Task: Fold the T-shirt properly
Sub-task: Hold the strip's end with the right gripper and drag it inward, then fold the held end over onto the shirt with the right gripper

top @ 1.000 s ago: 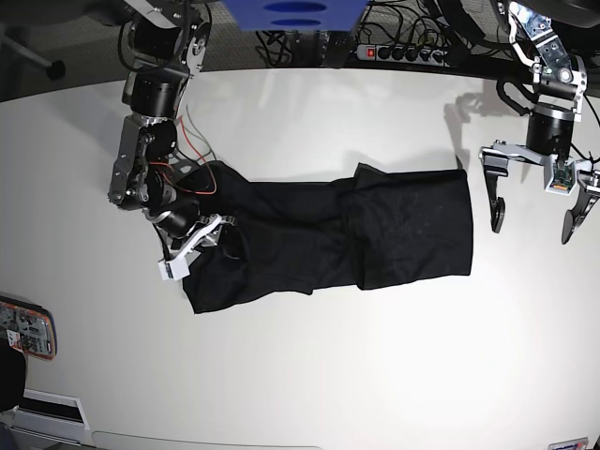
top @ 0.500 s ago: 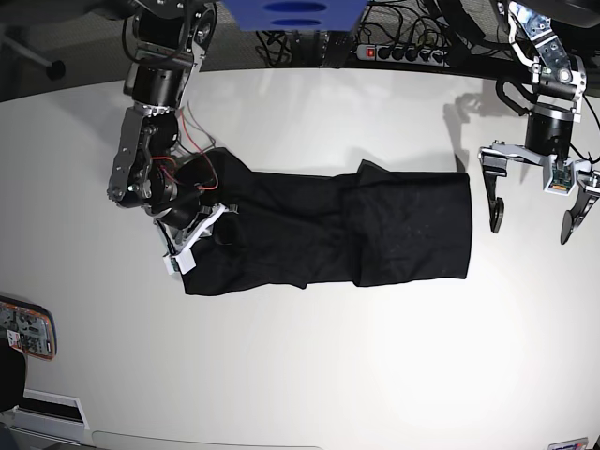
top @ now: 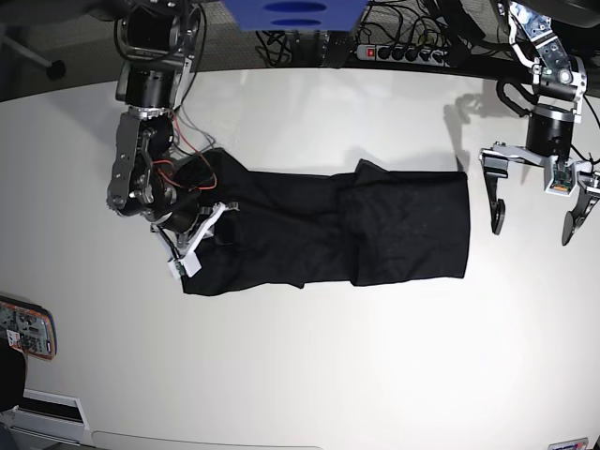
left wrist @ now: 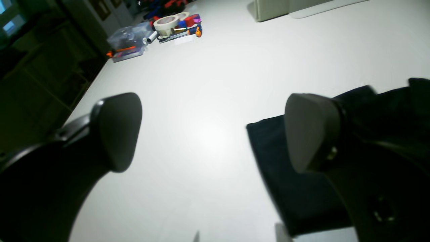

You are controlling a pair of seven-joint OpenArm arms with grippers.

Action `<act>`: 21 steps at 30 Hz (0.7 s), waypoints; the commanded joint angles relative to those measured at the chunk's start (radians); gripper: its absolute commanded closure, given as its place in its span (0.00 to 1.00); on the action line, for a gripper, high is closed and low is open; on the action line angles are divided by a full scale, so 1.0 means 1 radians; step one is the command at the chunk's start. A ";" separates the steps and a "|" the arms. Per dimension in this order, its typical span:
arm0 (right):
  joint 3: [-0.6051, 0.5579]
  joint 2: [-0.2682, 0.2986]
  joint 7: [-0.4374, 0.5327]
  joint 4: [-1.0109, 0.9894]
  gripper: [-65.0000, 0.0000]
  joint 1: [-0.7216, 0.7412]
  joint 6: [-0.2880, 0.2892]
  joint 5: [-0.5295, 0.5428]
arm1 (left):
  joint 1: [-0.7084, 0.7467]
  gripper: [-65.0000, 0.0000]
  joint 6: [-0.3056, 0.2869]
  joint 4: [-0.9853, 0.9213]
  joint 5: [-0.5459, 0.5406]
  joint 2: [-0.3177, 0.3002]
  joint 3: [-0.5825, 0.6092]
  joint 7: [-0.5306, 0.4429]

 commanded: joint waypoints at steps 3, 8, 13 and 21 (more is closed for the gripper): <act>0.003 0.009 0.000 0.018 1.00 0.023 -0.040 -0.101 | -0.004 0.00 0.005 0.015 -0.018 -0.007 -0.002 -0.030; 0.003 0.053 0.001 0.009 1.00 0.024 -0.040 -0.193 | 0.001 0.00 0.005 0.015 -0.018 -0.005 0.017 -0.030; 0.003 0.093 -0.002 0.009 1.00 0.110 -0.041 -0.196 | 0.000 0.00 0.005 0.015 -0.018 0.015 0.017 -0.030; 0.000 0.141 -0.013 0.023 1.00 0.130 -0.081 -0.275 | -0.005 0.00 0.005 0.019 -0.018 0.023 0.018 -0.030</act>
